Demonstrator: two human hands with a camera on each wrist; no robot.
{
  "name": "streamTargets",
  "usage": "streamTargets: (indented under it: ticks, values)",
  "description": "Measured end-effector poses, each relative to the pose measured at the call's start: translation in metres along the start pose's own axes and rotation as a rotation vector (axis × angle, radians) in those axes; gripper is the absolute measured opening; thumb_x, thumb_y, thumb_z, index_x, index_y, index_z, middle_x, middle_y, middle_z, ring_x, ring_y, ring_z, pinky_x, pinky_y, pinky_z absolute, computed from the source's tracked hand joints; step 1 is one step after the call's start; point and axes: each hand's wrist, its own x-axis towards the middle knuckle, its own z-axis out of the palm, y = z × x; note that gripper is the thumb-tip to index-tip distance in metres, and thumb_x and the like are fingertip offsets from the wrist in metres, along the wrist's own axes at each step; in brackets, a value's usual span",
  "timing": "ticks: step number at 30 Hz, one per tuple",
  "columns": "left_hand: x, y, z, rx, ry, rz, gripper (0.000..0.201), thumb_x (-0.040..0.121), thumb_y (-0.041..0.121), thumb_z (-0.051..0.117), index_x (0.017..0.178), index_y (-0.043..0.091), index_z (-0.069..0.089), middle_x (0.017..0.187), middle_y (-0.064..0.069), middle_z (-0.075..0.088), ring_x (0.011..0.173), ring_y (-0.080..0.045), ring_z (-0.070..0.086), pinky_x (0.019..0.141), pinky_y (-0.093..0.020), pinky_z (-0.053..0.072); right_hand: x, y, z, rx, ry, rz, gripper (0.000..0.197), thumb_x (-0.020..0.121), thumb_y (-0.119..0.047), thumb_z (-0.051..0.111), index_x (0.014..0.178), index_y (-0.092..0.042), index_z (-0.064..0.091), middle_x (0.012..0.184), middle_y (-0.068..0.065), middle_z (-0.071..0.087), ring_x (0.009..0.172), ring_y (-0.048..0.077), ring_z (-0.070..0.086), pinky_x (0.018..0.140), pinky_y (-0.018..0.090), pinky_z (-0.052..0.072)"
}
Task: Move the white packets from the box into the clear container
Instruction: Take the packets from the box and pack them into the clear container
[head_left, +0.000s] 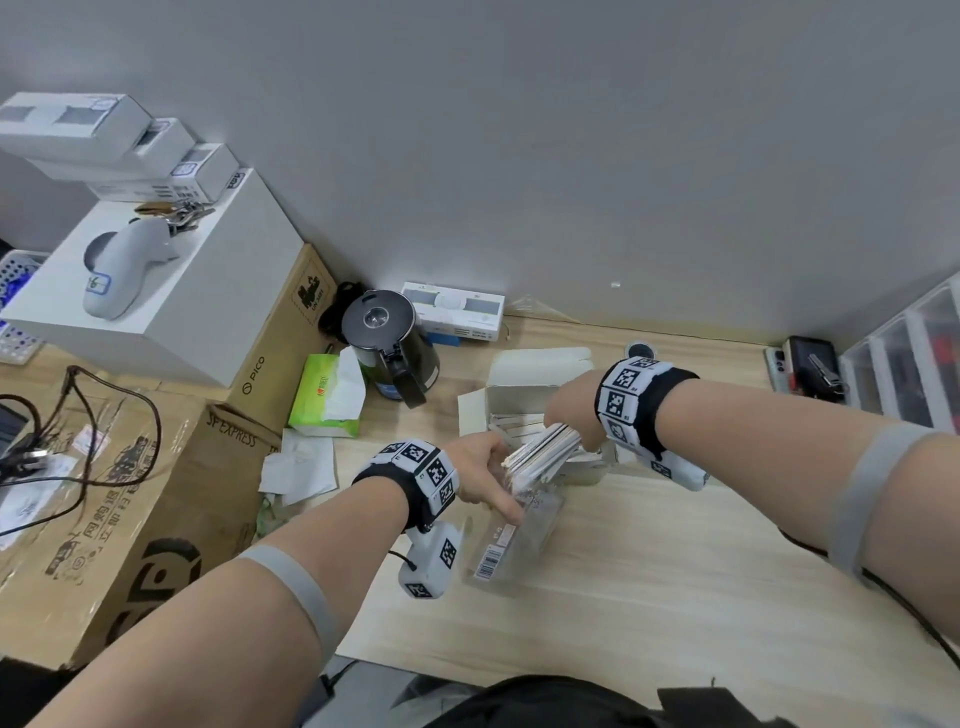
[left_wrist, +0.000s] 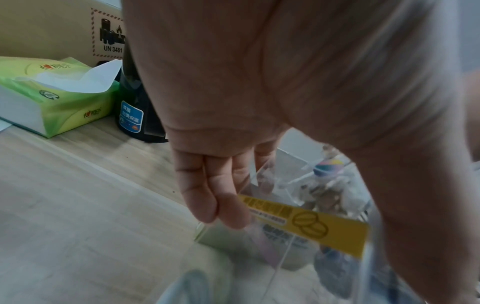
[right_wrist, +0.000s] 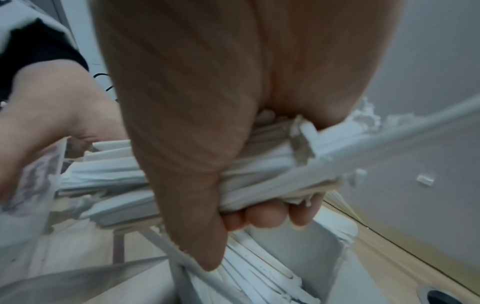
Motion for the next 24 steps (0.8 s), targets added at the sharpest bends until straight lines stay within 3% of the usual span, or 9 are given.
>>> streamTargets:
  ticks: [3,8,11,13,14,16,18,22,24]
  values:
    - [-0.001,0.001,0.0,0.024,-0.015,0.026,0.093,0.067,0.024,0.095,0.145,0.021,0.046,0.134,0.012,0.058,0.115,-0.008,0.057,0.095,-0.024,0.05,0.012,-0.008,0.001,-0.022,-0.02,-0.018,0.023,0.091,-0.013,0.06,0.113,-0.007,0.063,0.073,-0.001,0.047,0.052,0.013,0.036,0.044,0.022,0.028]
    - [0.0,-0.008,0.0,0.012,-0.005,0.057,0.092,0.068,0.016,0.094,0.146,0.018,0.046,0.129,0.011,0.058,0.116,-0.004,0.053,0.081,-0.003,0.037,0.04,-0.001,0.01,-0.013,-0.087,0.039,0.036,0.083,-0.027,0.073,0.117,-0.016,0.066,0.09,-0.009,0.061,0.081,0.017,0.055,0.061,0.024,0.052]
    - [0.0,-0.008,0.0,0.012,-0.018,0.069,0.093,0.068,0.016,0.094,0.147,0.019,0.045,0.131,0.011,0.058,0.119,-0.005,0.054,0.085,-0.008,0.037,0.032,-0.003,0.009,0.101,-0.043,0.082,0.027,0.081,-0.021,0.073,0.107,-0.021,0.068,0.084,-0.006,0.058,0.072,0.018,0.054,0.049,0.019,0.037]
    - [0.0,-0.006,-0.001,0.023,-0.015,0.061,0.094,0.068,0.019,0.095,0.147,0.019,0.045,0.125,0.014,0.056,0.114,-0.005,0.054,0.089,-0.012,0.039,0.045,-0.003,0.012,0.066,-0.086,0.069,0.028,0.081,-0.027,0.074,0.105,-0.016,0.067,0.083,-0.01,0.061,0.061,0.011,0.053,0.05,0.019,0.045]
    - [0.0,-0.006,-0.002,0.028,-0.015,0.055,0.095,0.067,0.021,0.095,0.147,0.019,0.045,0.126,0.014,0.056,0.114,-0.005,0.054,0.091,-0.014,0.04,0.085,0.007,0.032,0.093,-0.067,0.035,0.024,0.082,-0.026,0.073,0.1,-0.013,0.065,0.08,-0.009,0.061,0.056,0.008,0.05,0.051,0.021,0.047]
    - [-0.001,-0.006,-0.004,0.05,-0.026,0.039,0.101,0.061,0.029,0.097,0.147,0.02,0.045,0.135,0.01,0.057,0.121,-0.009,0.055,0.096,-0.02,0.043,0.12,0.023,0.047,0.183,-0.212,0.054,0.025,0.077,-0.031,0.077,0.097,-0.018,0.069,0.079,-0.009,0.066,0.057,0.006,0.053,0.06,0.03,0.057]
    - [-0.002,-0.007,-0.007,0.076,-0.042,0.013,0.105,0.054,0.039,0.097,0.144,0.022,0.047,0.142,0.007,0.056,0.127,-0.013,0.056,0.102,-0.028,0.048,0.088,0.019,0.037,0.2,-0.13,0.059,0.03,0.071,-0.032,0.08,0.1,-0.028,0.072,0.076,-0.008,0.067,0.063,0.01,0.058,0.061,0.028,0.056]
    - [-0.004,-0.002,-0.008,0.06,-0.069,0.022,0.093,0.066,0.027,0.095,0.144,0.018,0.045,0.141,0.01,0.054,0.122,-0.015,0.058,0.105,-0.038,0.051,0.032,-0.012,0.004,-0.062,-0.08,-0.016,0.029,0.08,-0.026,0.073,0.108,-0.02,0.069,0.092,-0.004,0.068,0.08,0.018,0.065,0.056,0.027,0.052]
    - [-0.003,0.003,-0.007,0.062,-0.054,0.023,0.088,0.068,0.026,0.095,0.14,0.017,0.046,0.134,0.012,0.055,0.121,-0.018,0.061,0.103,-0.038,0.052,0.024,-0.027,-0.007,-0.069,-0.088,-0.012,0.018,0.084,-0.028,0.072,0.096,-0.015,0.065,0.081,-0.005,0.062,0.067,0.014,0.061,0.045,0.02,0.042]
